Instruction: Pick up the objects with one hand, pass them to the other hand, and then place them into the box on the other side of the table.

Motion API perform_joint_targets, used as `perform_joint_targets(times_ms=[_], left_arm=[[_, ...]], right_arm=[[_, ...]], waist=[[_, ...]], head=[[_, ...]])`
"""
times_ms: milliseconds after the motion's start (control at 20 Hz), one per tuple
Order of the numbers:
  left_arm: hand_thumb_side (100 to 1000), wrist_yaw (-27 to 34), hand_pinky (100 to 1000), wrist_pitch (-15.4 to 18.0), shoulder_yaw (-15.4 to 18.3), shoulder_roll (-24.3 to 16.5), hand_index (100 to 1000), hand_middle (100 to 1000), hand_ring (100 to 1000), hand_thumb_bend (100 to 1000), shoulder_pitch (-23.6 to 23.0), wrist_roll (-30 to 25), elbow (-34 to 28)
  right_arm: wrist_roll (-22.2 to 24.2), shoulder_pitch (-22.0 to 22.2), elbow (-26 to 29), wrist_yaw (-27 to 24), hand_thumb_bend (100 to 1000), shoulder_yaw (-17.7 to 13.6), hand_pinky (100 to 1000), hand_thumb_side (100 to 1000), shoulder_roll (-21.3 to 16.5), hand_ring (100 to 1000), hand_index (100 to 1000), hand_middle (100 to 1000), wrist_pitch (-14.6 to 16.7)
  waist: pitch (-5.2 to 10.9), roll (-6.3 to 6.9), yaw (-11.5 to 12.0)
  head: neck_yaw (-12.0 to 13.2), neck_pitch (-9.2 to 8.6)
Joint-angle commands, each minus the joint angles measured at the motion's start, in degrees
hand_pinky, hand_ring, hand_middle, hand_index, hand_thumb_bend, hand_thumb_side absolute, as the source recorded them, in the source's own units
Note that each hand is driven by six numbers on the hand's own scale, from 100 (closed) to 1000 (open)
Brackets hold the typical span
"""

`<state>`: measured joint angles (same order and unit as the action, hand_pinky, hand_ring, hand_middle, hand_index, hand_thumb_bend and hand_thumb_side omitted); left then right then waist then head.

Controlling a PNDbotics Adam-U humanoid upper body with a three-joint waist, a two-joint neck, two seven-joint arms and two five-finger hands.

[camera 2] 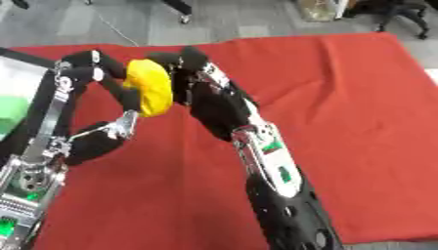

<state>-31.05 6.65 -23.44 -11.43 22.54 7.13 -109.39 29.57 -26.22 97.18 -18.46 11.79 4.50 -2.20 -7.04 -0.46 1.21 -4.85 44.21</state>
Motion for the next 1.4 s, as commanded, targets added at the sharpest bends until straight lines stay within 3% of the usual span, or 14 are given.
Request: perform_joint_targets(times_ms=[50,200,400,650,1150,1400], left_arm=[[109,-1.1,729,-0.2,-0.5,0.4,751,736,716,100,1.1,-0.6,-1.2],[165,-2.2,768,-0.6,-0.7,0.4,814,810,782,130,1.2,-0.6,-1.3],[264,-4.3,795,-1.9,-0.8,0.7,868,863,827,344,1.4,0.7,-1.4],[320,-8.6,827,-3.9,-1.0,0.6,893,893,855,516,2.3,2.6,-1.8],[349,-18.7,875,-6.5,-2.5,0.4,960,946,906,661,3.8,4.0,-3.0],[365,-22.3,873,-8.4,-3.0,0.6,972,947,904,792,3.8,6.6,-2.7]], right_arm=[[0.7,-1.3,1.4,0.5,319,0.7,834,832,0.2,785,840,707,0.2],[1.1,-1.4,1.4,0.8,316,0.8,834,834,0.2,785,839,707,0.4],[1.7,-1.3,1.6,1.3,312,0.9,834,837,0.3,786,837,707,0.7],[2.4,-1.3,1.9,1.8,307,0.9,834,840,0.3,786,836,708,1.0],[2.9,-1.2,2.2,1.8,297,1.0,832,846,0.2,785,833,708,1.0],[3.0,-1.0,2.2,1.5,295,1.0,830,847,0.3,785,831,708,1.0]], waist=[[2.06,0.24,0.0],[2.06,0.22,-0.1],[2.05,0.22,-0.2],[2.04,0.19,-0.2],[2.07,0.17,-0.3],[2.06,0.16,-0.4]], head=[[-0.4,-0.09],[-0.4,-0.09],[-0.4,-0.09],[-0.7,-0.09],[-3.9,-0.09],[-4.7,-0.09]])
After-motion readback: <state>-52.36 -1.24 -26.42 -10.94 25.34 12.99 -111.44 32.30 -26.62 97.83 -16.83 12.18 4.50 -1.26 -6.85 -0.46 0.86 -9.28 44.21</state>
